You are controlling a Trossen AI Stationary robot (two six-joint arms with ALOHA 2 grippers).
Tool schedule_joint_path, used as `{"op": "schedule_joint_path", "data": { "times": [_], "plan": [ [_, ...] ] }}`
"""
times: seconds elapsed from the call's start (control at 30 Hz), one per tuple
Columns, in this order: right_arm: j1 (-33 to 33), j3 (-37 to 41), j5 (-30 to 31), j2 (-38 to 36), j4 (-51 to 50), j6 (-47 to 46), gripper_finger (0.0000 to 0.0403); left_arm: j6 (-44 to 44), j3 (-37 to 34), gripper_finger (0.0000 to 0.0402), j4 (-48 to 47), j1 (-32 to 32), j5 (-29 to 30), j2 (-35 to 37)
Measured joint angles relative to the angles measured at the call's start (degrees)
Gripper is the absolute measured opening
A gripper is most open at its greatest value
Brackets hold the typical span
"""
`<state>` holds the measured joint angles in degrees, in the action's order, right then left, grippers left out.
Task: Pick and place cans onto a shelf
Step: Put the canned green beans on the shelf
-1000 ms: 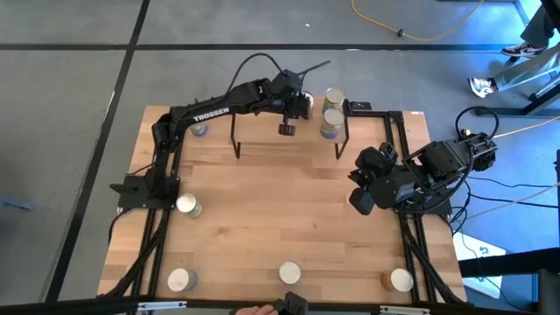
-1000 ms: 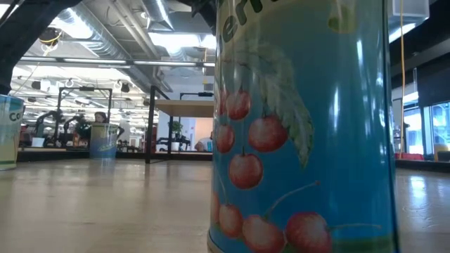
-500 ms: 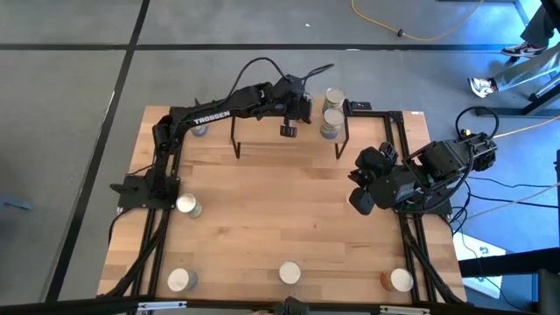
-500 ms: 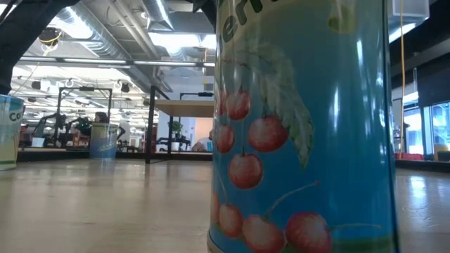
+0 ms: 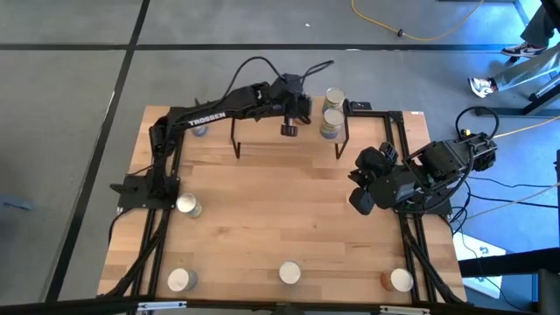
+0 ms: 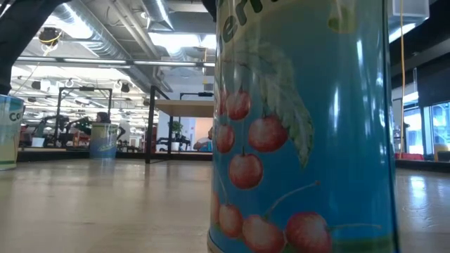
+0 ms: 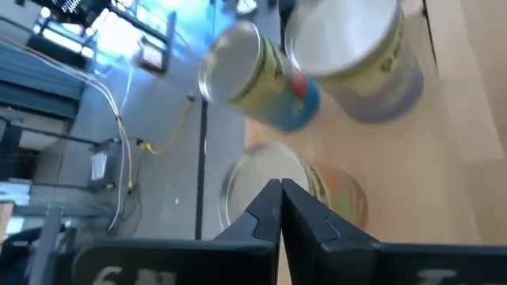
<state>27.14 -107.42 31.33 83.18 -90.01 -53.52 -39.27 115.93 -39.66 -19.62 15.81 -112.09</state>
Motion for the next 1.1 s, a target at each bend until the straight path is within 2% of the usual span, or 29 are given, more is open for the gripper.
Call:
{"op": "schedule_joint_path", "data": {
  "times": [0.1, 0.17, 0.3, 0.37, 0.67, 0.93, 1.1],
  "plan": [
    [0.0, 0.0, 0.0, 0.0, 0.0, 0.0, 0.0052, 1.0, 2.3, 0.0001, -7.9, 0.4, -0.3, 0.1],
    [0.0, 0.0, 0.0, 0.0, 0.0, 0.0, 0.0052, 4.6, 3.4, 0.0001, -13.0, 0.4, -1.4, 0.1],
    [0.0, 0.0, 0.0, 0.0, 0.0, 0.0, 0.0052, 9.0, 3.3, 0.0001, -18.0, -0.2, -9.7, 0.1],
    [0.0, 0.0, 0.0, 0.0, 0.0, 0.0, 0.0052, 9.1, 2.4, 0.0000, -16.5, -0.6, -11.5, 0.1],
    [0.0, 0.0, 0.0, 0.0, 0.0, 0.0, 0.0052, 8.7, -2.9, 0.0000, -7.3, -2.9, -11.4, -0.4],
    [0.0, 0.0, 0.0, 0.0, 0.0, 0.0, 0.0052, 5.3, -4.8, 0.0000, -1.6, -4.5, -11.5, -0.5],
    [0.0, 0.0, 0.1, 0.0, 0.0, 0.0, 0.0052, 1.4, -4.9, 0.0000, 2.2, -5.4, -13.8, -0.9]
  ]
}}
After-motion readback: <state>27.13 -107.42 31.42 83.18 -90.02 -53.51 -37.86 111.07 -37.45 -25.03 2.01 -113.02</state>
